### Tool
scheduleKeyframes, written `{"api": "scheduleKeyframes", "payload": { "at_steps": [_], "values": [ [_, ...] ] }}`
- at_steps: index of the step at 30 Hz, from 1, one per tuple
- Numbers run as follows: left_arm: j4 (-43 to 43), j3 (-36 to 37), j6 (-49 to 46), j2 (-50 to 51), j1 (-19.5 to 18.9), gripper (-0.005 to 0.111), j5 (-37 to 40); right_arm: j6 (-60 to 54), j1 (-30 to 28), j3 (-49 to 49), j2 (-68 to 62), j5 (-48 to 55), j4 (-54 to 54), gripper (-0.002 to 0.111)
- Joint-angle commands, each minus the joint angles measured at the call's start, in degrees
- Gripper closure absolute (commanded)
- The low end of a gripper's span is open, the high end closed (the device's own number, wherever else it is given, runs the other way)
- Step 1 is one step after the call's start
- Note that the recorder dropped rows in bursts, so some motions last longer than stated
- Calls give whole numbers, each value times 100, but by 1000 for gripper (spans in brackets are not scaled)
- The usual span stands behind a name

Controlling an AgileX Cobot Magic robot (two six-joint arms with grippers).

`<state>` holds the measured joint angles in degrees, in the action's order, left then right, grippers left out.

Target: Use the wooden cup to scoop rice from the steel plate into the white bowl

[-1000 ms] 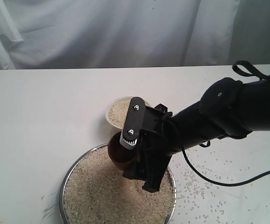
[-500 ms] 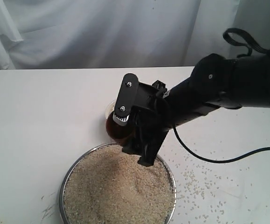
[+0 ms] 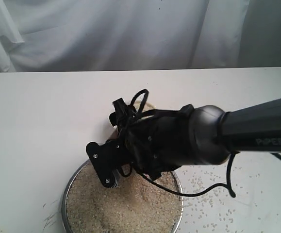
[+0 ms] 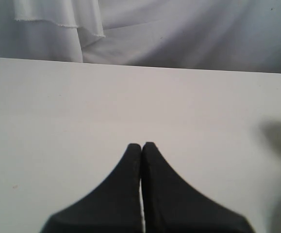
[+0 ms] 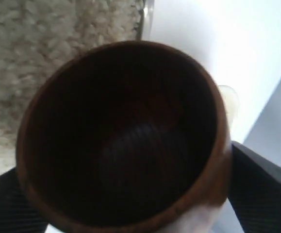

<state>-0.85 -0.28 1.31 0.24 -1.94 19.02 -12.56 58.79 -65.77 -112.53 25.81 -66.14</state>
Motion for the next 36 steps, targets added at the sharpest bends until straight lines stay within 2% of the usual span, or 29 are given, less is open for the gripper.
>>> {"api": "scheduleKeyframes", "payload": {
  "at_steps": [1, 7, 11, 15, 21, 25, 36],
  "values": [
    [5, 28, 4, -24, -11, 107, -76, 1893, 273, -45, -161, 696, -2559, 108],
    [5, 28, 4, -24, -11, 107, -76, 1913, 642, -45, -225, 739, -2720, 108],
    [5, 28, 4, -24, -11, 107, -76, 1342, 796, -30, -294, 749, -2720, 108],
    [5, 28, 4, -24, -11, 107, -76, 654, 817, 166, -317, 710, -2683, 108],
    [5, 28, 4, -24, -11, 107, -76, 518, 817, 554, -317, 447, -2581, 108],
    [5, 28, 4, -24, -11, 107, -76, -154, 817, 607, -317, -254, -1308, 108],
    [5, 28, 4, -24, -11, 107, -76, -2399, 805, 607, -317, -323, 1143, 108]
  ]
}}
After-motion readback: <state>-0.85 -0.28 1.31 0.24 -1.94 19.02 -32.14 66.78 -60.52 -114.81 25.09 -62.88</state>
